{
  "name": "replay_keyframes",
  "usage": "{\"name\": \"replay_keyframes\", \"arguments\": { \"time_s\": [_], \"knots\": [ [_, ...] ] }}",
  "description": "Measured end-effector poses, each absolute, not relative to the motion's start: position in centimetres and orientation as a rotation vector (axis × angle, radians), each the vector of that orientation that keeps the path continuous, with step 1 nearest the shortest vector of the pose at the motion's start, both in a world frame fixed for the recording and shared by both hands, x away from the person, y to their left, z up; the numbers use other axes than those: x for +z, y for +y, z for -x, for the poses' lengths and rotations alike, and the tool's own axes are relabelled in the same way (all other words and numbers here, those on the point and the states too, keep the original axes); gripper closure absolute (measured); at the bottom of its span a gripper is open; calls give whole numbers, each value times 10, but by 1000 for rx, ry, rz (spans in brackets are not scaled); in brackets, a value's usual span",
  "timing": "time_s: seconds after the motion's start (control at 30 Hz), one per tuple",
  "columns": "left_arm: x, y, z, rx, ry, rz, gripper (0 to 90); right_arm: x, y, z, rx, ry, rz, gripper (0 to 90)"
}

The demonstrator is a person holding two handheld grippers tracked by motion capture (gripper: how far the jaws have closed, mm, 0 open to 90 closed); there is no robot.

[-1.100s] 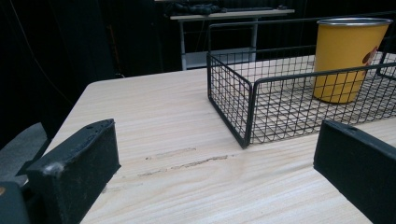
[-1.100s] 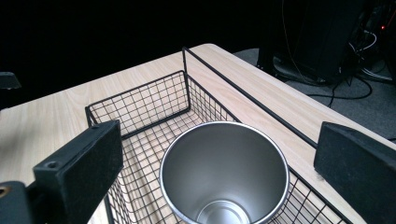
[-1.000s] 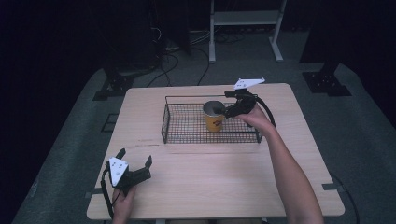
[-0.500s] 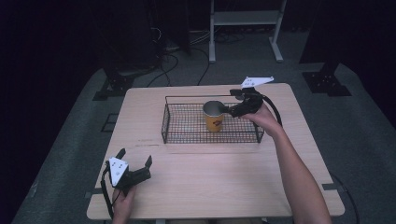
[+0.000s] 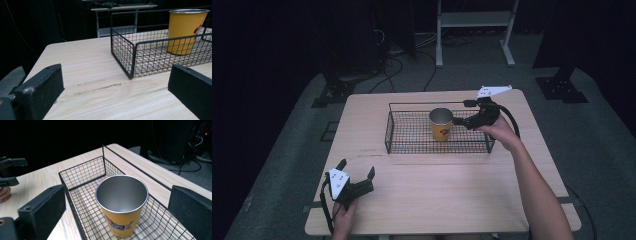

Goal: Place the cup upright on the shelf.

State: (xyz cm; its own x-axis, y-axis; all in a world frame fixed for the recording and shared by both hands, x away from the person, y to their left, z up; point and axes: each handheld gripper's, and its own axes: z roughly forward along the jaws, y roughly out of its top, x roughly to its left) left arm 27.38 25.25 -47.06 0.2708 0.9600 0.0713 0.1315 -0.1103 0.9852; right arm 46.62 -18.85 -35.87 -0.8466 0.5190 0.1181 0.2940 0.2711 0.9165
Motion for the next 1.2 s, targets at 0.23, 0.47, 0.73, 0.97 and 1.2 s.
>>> {"name": "replay_keyframes", "arguments": {
  "time_s": [0.23, 0.47, 0.73, 0.97, 1.2],
  "knots": [
    [-471, 252, -274, 1000, 1061, -1499, 0, -359, -197, -457, 1624, 2319, -751, 11],
    [-471, 252, -274, 1001, 1062, -1500, 0, -358, -204, -449, 1626, 2327, -741, 11],
    [-471, 252, -274, 1001, 1062, -1501, 0, -364, -211, -433, 1679, 2341, -719, 11],
    [-471, 252, -273, 1003, 1062, -1504, 0, -369, -213, -421, 1668, 2371, -690, 11],
    [-471, 252, -273, 1004, 1062, -1504, 0, -380, -218, -411, 1659, 2378, -691, 11]
  ]
}}
